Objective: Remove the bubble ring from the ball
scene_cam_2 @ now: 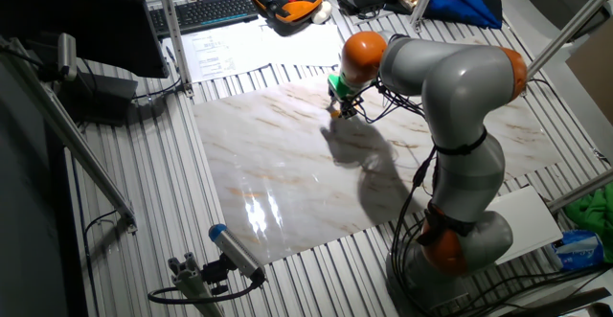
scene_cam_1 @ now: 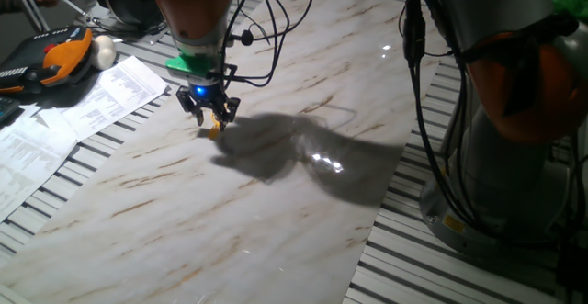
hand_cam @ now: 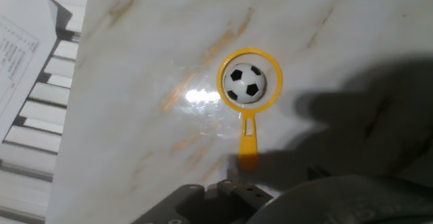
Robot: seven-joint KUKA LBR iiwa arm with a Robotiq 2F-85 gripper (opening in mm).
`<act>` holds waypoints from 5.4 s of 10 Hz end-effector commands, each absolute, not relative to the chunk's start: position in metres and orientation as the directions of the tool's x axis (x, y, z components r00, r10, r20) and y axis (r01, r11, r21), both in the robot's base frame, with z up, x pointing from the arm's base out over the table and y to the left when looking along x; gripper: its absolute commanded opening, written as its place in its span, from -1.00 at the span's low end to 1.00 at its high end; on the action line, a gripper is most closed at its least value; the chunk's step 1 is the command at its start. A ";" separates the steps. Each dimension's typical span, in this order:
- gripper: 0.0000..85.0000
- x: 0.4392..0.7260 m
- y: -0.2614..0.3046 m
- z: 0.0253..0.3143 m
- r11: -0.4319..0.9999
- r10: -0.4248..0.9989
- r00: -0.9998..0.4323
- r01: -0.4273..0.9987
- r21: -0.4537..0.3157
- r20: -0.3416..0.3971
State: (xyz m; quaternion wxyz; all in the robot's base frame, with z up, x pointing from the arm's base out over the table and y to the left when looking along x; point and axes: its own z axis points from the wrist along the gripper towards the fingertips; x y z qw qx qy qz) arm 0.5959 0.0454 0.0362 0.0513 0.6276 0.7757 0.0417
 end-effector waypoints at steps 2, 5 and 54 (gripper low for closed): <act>0.20 0.597 0.045 0.032 0.210 0.978 -0.207 0.969 0.131 -0.031; 0.20 0.598 0.042 0.026 0.206 0.979 -0.203 0.969 0.135 -0.036; -0.60 0.605 0.042 0.036 0.211 0.977 -0.209 0.976 0.056 -0.043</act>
